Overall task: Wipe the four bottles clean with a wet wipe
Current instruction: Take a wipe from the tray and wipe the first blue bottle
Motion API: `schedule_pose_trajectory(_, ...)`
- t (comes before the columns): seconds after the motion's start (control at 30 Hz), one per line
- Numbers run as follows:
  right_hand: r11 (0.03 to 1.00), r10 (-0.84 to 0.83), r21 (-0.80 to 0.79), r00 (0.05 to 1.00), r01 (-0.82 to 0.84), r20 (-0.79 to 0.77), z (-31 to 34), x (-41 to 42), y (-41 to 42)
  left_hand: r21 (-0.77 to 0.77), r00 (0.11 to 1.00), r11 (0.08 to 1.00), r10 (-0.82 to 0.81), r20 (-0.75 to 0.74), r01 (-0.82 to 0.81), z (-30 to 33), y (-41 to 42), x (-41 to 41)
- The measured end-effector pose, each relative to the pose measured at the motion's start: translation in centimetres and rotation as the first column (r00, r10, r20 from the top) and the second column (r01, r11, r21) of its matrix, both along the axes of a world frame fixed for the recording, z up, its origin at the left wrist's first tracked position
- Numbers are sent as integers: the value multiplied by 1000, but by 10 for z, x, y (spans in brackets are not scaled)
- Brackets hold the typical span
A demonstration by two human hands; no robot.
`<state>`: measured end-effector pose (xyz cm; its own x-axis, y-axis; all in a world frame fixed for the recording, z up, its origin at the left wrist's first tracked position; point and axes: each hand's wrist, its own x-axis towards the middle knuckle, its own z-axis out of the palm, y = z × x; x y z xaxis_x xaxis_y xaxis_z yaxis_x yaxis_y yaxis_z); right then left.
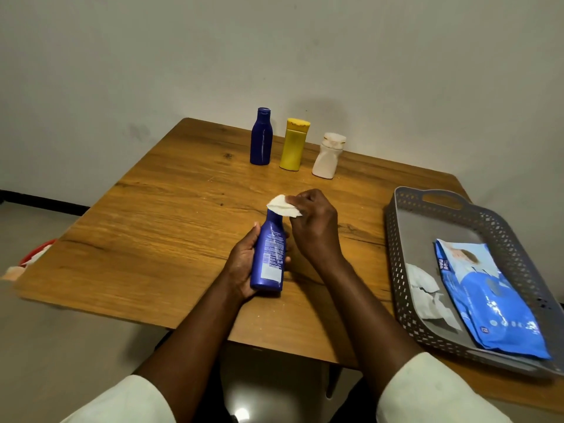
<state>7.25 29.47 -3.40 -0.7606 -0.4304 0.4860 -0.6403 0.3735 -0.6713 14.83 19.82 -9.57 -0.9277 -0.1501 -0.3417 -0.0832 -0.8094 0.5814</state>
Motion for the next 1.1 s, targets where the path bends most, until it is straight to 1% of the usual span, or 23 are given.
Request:
schedule_pose_trajectory(0.17, 983, 105, 149, 995, -103, -2, -15, 5, -7, 8, 1000, 1000, 15, -21, -15, -2, 1, -1)
schedule_pose_trajectory(0.27, 966, 100, 249, 990, -74, -96, -22, 12, -6, 32, 998, 999, 27, -54, -25, -1, 3, 0)
schedule_pose_trajectory(0.33, 962, 85, 269, 988, -47, -132, -23, 20, -3, 42, 998, 999, 23, -64, -20, -1, 4, 0)
schedule_pose_trajectory(0.4, 963, 88, 265, 985, -46, -147, -26, 34, 3, 51, 998, 998, 24, -58, -21, -1, 3, 1)
schedule_pose_trajectory(0.5, 964, 106, 256, 987, -72, -121, -37, 58, 16, 56, 999, 998, 20, -38, -18, -5, 0, 1)
schedule_pose_trajectory(0.63, 968, 121, 237, 980, -81, -158, -57, 87, 35, -20, 1000, 1000, 7, 4, -7, -9, -4, 1)
schedule_pose_trajectory(0.7, 969, 146, 223, 974, -105, -175, -67, 95, 44, -47, 1000, 999, 0, 0, 0, -9, -5, 0)
schedule_pose_trajectory(0.73, 970, 163, 209, 974, -128, -159, -69, 97, 48, -53, 1000, 999, -11, -11, 10, -8, -4, 0)
schedule_pose_trajectory(0.77, 973, 171, 181, 976, -145, -133, -68, 97, 51, -59, 1000, 998, -20, -17, 19, -7, -4, 0)
schedule_pose_trajectory(0.83, 988, 140, 71, 989, -137, -46, -59, 91, 54, -70, 999, 997, -34, -11, 33, -5, -2, 0)
schedule_pose_trajectory(0.9, 995, 66, -77, 997, -62, 51, -38, 77, 49, -69, 999, 997, -39, 8, 40, -4, 0, 0)
schedule_pose_trajectory(0.93, 991, 28, -133, 996, -17, 87, -28, 66, 45, -72, 999, 997, -35, 12, 35, -4, 0, 0)
schedule_pose_trajectory(0.97, 988, 0, -152, 994, 17, 109, -19, 55, 39, -81, 1000, 996, -27, 11, 28, -6, -1, 0)
schedule_pose_trajectory(1.0, 990, -21, -134, 994, 35, 110, -13, 44, 33, -88, 1000, 996, -19, 5, 20, -7, -1, -1)
schedule_pose_trajectory(1.1, 999, -20, 35, 1000, 20, 20, -15, 25, 13, -53, 1000, 999, 6, -15, -7, -7, 1, -1)
